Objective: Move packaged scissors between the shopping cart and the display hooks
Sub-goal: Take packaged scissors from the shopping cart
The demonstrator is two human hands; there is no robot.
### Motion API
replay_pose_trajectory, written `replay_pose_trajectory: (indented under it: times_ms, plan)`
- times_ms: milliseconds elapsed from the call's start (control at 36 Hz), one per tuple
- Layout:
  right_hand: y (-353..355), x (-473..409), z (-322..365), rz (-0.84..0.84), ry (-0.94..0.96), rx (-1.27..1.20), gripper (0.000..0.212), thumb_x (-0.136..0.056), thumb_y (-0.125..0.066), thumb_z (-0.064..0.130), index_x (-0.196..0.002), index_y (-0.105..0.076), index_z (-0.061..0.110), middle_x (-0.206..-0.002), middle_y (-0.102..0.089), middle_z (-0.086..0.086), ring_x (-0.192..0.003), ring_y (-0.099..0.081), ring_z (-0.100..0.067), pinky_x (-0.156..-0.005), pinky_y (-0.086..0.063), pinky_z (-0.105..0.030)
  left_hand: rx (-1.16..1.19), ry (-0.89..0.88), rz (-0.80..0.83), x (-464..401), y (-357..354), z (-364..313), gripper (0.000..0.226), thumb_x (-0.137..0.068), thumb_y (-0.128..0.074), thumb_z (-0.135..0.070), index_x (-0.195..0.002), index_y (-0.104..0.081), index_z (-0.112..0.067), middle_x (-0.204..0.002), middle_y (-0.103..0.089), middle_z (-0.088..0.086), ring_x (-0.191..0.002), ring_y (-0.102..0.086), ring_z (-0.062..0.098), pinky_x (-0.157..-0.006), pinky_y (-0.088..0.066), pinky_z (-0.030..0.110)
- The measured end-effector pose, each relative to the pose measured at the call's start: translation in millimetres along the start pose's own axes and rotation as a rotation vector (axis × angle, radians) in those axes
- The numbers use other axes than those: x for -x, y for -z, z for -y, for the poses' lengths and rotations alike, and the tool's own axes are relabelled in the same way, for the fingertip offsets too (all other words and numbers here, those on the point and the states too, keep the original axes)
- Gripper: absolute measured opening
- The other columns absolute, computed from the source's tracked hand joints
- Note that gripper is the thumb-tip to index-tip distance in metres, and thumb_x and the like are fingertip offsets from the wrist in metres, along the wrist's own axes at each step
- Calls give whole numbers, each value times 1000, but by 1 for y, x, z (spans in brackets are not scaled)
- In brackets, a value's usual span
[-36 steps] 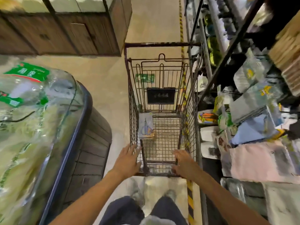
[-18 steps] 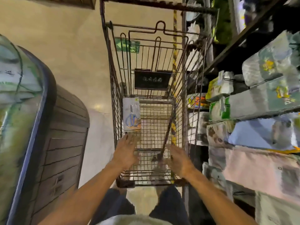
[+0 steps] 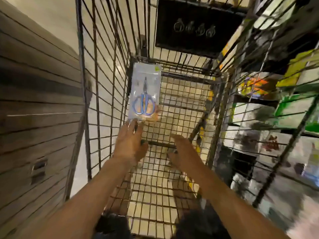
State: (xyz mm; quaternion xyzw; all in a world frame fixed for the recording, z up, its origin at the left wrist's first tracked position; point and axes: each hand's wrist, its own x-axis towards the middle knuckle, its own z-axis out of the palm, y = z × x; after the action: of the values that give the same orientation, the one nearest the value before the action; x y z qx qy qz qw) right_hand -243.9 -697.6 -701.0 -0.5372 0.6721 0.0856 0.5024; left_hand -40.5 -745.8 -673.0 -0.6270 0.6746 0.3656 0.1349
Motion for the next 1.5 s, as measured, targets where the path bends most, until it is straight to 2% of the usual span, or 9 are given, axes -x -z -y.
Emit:
replay_pose_trajectory:
  times_ms: [222,389,556,889,1056,1167,1333,1389,1500]
  plan:
    - [13,-78,37,-72,10,-177,65,-97,-62,31,-154,-32,23,-156,-38,-3,-142,-39,-23,-114,-37,-34,84,-12,-55,-19,-15,11,70,-83,-44,-42,-139,-54,-1,-142,-52,23,-130,-49,44,-110,-42,54]
    - [17,-109,70,-219,70,-329,48,-93,-67,25,-137,-51,20,-124,-52,2,-110,-50,-13,-77,-37,-15,132,75,9,-15,-8,6,65,-97,-60,-30,-154,-38,-7,-164,-26,16,-153,-19,35,-125,-18,47]
    - [3,-129,83,-394,-31,-400,61,-87,-72,27,-140,-45,15,-127,-53,-9,-114,-56,-28,-87,-55,-47,147,79,31,-12,-11,9,72,-94,-43,-44,-160,-24,-23,-168,-17,6,-156,-11,25,-126,-19,45]
    - [-2,-162,97,-412,-72,-605,27,-84,-76,14,-99,-54,19,-78,-55,10,-68,-53,-6,-62,-40,-24,170,96,61,-9,-12,8,71,-100,-51,-36,-161,-17,-23,-170,-8,2,-157,1,22,-128,-9,41]
    - [14,-136,90,-414,-17,-763,24,-96,-60,1,-115,-50,12,-87,-57,7,-72,-60,7,-57,-44,-8,294,172,48,-13,-2,1,74,-98,-55,-29,-161,-17,-27,-168,-8,-3,-155,-11,17,-126,-22,38]
    - [26,-107,60,-460,-89,-788,26,-95,-65,19,-116,-52,27,-87,-68,8,-78,-70,-13,-63,-58,-33,396,135,-115,-28,4,-9,73,-90,-54,-10,-158,-27,-13,-161,-26,9,-146,-29,26,-116,-38,42]
    - [40,-65,4,-511,-121,-761,26,-100,-59,19,-124,-49,19,-99,-67,2,-84,-67,-10,-53,-49,-8,312,176,-121,-101,-18,-3,70,-95,-29,-60,-149,-41,-17,-155,-34,13,-145,-30,32,-124,-24,39]
    - [37,-60,-13,-523,-141,-778,26,-99,-61,19,-123,-49,22,-102,-68,1,-89,-70,-16,-66,-58,-22,208,199,-169,-125,-33,4,83,-96,-12,-66,-141,-47,-6,-146,-43,21,-135,-40,40,-114,-33,46]
    - [33,-53,-34,-545,-170,-764,36,-98,-62,19,-131,-50,11,-106,-69,-1,-91,-70,-15,-75,-61,-35,216,344,-125,-126,-23,-18,88,-96,-54,-54,-158,-15,-6,-160,-21,23,-146,-25,41,-120,-27,51]
